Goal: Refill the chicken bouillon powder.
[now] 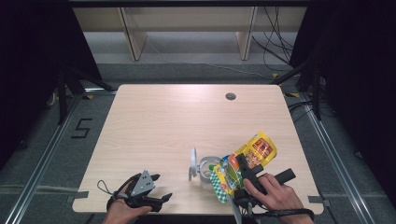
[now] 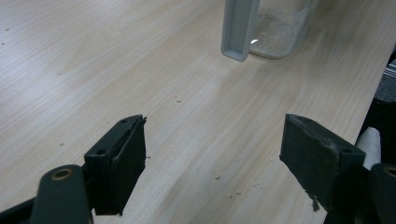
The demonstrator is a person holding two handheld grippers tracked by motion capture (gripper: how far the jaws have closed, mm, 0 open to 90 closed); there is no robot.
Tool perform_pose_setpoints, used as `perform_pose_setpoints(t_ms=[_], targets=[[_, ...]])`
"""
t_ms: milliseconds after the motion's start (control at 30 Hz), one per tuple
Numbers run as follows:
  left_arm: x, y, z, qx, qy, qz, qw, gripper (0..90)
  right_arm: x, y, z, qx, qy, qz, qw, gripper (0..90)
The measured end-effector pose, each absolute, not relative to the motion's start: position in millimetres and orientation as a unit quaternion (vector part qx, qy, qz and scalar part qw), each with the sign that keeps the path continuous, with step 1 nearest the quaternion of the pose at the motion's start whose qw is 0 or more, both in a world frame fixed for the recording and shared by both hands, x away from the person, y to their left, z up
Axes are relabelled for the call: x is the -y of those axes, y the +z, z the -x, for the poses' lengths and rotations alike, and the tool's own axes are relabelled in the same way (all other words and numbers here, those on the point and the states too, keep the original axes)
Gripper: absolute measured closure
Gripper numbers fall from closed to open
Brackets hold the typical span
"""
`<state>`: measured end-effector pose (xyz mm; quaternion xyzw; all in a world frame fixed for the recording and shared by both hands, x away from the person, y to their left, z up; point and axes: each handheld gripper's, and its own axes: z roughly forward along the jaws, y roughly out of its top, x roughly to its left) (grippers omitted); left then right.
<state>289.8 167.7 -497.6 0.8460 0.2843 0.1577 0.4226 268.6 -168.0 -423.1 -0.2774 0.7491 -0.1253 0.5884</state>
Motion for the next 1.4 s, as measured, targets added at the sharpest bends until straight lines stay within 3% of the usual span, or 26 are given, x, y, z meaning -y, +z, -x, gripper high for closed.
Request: perform_pose_setpoints(t_ms=[1400], targets=[[-168.8, -498.1, -290.4, -0.285, 0.163, -0.847, 0.418, 21.7, 169.4, -416.5, -277.9, -0.747, -0.133, 0.297, 0.58, 57.3]])
